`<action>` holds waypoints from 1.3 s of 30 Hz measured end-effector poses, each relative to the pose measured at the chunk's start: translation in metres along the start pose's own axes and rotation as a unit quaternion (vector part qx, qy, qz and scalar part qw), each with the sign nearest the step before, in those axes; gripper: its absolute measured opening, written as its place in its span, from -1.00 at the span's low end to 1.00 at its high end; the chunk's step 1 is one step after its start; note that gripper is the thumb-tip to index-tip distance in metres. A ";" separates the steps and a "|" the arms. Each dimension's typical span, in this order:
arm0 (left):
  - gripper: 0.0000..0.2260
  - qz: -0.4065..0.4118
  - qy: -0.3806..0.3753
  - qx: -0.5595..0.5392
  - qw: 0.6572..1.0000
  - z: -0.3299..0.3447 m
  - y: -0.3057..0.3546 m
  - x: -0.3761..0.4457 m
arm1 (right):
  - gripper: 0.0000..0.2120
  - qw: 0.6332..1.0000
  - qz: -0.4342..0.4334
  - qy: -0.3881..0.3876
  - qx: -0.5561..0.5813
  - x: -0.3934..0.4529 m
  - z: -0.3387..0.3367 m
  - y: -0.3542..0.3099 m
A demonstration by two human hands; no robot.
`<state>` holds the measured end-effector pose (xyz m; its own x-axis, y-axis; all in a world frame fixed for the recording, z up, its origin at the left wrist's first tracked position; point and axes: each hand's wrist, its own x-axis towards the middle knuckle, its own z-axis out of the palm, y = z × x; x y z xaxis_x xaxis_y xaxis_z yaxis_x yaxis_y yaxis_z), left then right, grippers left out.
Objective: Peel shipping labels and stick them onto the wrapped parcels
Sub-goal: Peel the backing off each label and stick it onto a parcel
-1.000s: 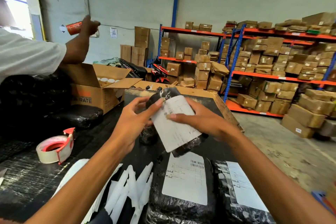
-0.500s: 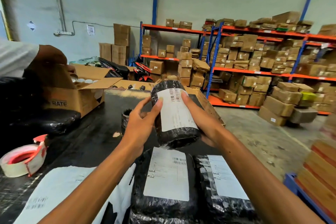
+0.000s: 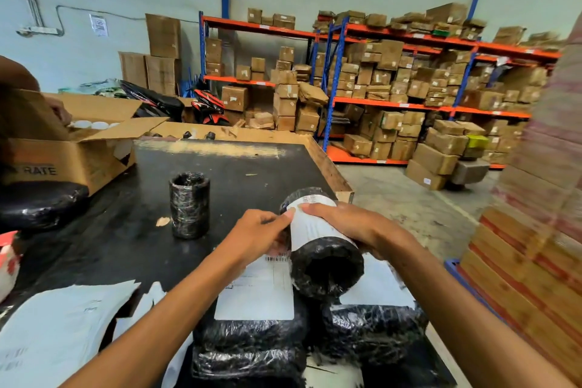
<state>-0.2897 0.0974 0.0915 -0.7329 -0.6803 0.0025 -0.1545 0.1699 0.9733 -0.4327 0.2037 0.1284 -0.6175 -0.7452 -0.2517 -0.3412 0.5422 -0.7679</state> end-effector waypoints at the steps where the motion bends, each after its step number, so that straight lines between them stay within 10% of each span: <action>1: -0.61 -0.004 0.000 0.018 1.000 0.001 -0.004 0.002 | 0.02 1.000 0.002 0.008 -0.029 -0.003 0.001 0.001; 24: -0.73 0.025 -0.024 0.073 0.997 -0.033 -0.012 -0.028 | -0.11 0.983 -0.046 0.075 -0.159 -0.017 0.015 -0.033; 29: -0.77 0.053 0.070 0.098 0.991 -0.075 -0.017 -0.046 | -0.47 0.948 -0.230 0.164 -0.145 -0.033 0.054 -0.077; 39: -0.83 -0.012 0.368 0.246 0.897 -0.201 -0.112 -0.114 | -0.77 0.948 -0.263 -0.094 -0.155 -0.020 0.243 -0.123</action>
<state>-0.0558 0.0126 0.0280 -0.1170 -0.9438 0.3093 -0.5708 0.3187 0.7567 -0.2063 0.0571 0.0848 -0.1774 -0.9841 -0.0043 -0.7763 0.1426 -0.6140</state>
